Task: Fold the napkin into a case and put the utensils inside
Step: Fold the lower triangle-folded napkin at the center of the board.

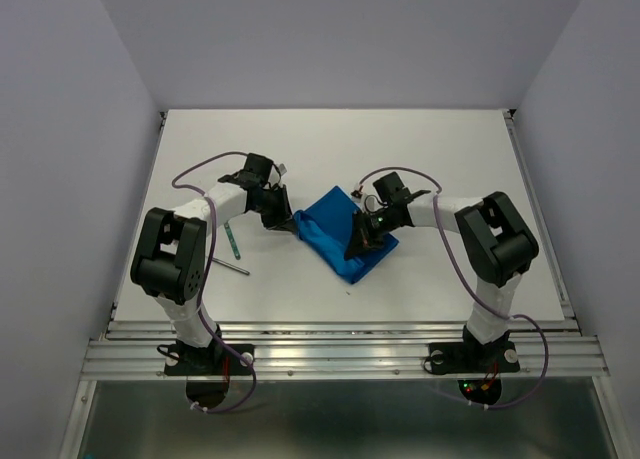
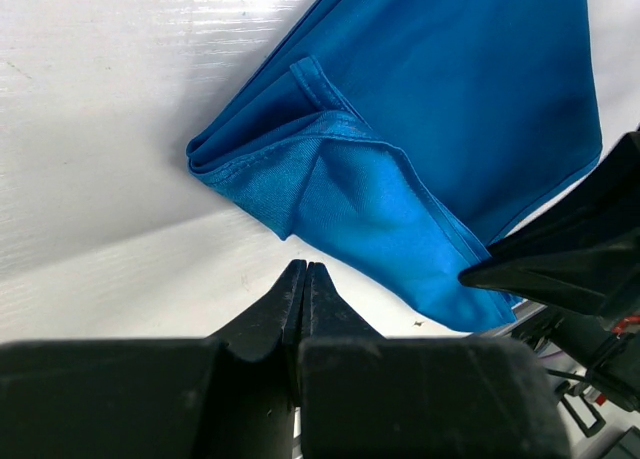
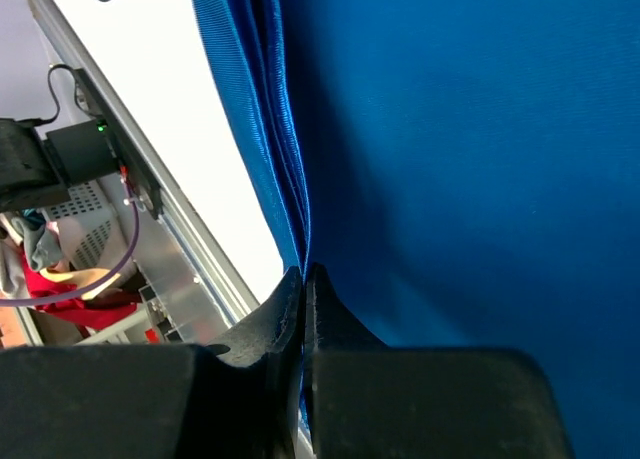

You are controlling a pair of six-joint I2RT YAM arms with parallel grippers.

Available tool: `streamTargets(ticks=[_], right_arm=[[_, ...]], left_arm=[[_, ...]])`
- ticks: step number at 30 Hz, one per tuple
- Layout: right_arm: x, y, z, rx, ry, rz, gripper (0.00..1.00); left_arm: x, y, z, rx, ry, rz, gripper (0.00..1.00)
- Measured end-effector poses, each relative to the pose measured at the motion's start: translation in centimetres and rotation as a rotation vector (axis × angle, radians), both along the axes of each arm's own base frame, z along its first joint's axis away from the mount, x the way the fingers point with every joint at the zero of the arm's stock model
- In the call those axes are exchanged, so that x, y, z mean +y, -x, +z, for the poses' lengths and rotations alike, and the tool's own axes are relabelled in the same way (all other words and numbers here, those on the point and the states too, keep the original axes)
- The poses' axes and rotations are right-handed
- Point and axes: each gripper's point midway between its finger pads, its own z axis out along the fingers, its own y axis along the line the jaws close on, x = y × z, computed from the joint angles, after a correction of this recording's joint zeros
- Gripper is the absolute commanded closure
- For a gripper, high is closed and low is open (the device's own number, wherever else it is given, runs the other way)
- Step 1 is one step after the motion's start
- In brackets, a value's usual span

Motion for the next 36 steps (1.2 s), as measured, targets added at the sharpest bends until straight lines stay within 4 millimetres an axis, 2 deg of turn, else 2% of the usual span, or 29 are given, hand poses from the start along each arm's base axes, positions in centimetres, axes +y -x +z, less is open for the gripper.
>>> streamTargets(ticks=[10,23,28,36], right_arm=[[-0.7,0.1,-2.5,0.059,0.026,-0.004,0.99],[-0.8,0.0,-2.5,0.069,0.017,-0.007,0.99],[-1.0,-0.3,-2.3,0.059,0.018,-0.014,0.99],[-1.6,-1.6,-0.3,-0.005,0.001,-0.05,0.99]], left_arm=[[-0.4,-0.6,0.3,-0.012,0.005,-0.006,0.93],[-0.8,-1.0,-1.7,0.033,-0.015,-0.012,0.94],[-1.0,-1.5,-1.2,0.019,-0.01,-0.012,0.94],[-1.0,-1.8,-1.0,0.011,-0.01,-0.011,0.94]])
